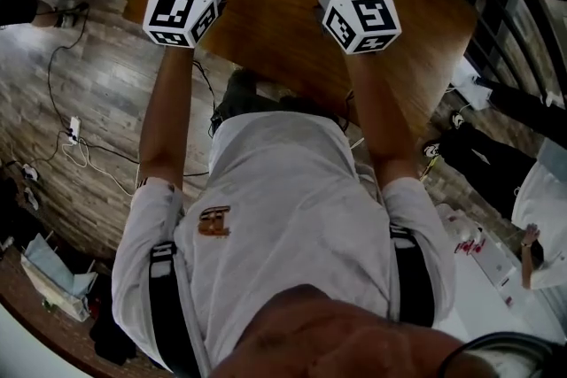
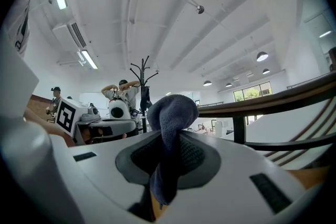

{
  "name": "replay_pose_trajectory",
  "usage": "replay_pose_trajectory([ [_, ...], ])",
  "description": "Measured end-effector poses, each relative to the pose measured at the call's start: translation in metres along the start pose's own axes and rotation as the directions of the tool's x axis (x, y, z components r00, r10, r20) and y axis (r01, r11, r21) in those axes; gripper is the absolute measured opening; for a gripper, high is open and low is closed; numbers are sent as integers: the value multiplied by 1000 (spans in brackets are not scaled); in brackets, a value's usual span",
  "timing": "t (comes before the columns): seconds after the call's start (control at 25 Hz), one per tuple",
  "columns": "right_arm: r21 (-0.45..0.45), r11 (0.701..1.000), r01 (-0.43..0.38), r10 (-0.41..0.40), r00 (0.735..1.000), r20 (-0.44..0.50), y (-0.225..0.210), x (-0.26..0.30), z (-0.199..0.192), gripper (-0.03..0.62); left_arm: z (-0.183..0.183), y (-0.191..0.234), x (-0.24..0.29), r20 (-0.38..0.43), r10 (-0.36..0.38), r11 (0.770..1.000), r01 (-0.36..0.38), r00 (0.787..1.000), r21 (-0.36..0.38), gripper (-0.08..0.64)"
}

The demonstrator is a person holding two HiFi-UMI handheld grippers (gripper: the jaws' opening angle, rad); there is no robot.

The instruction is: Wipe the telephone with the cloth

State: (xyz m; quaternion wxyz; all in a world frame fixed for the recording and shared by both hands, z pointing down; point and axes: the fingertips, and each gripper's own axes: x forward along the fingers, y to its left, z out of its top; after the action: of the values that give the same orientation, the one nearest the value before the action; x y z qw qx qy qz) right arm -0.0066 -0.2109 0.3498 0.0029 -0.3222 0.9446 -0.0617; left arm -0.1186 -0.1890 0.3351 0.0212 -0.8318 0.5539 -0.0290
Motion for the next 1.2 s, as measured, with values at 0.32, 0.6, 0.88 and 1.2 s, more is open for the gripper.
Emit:
replay_pose_trajectory([
  [0.32,-8,996,84,-84,996,-15,-31,63,7,78,-20,55,61,-86,-96,995,99,992,31,18],
  [0.6,-28,988,154,-155,988,-27,-52,122,5,78,-45,103,100,-170,-178,981,189,969,49,20],
  [0.88,-12,976,217,-217,973,-77,-65,182,-10,78,-78,147,126,-245,-244,966,256,938,18,74],
  [1.2,-22,959,281,-281,948,-147,-76,235,-30,78,-118,189,155,-342,-299,952,304,891,-41,92],
])
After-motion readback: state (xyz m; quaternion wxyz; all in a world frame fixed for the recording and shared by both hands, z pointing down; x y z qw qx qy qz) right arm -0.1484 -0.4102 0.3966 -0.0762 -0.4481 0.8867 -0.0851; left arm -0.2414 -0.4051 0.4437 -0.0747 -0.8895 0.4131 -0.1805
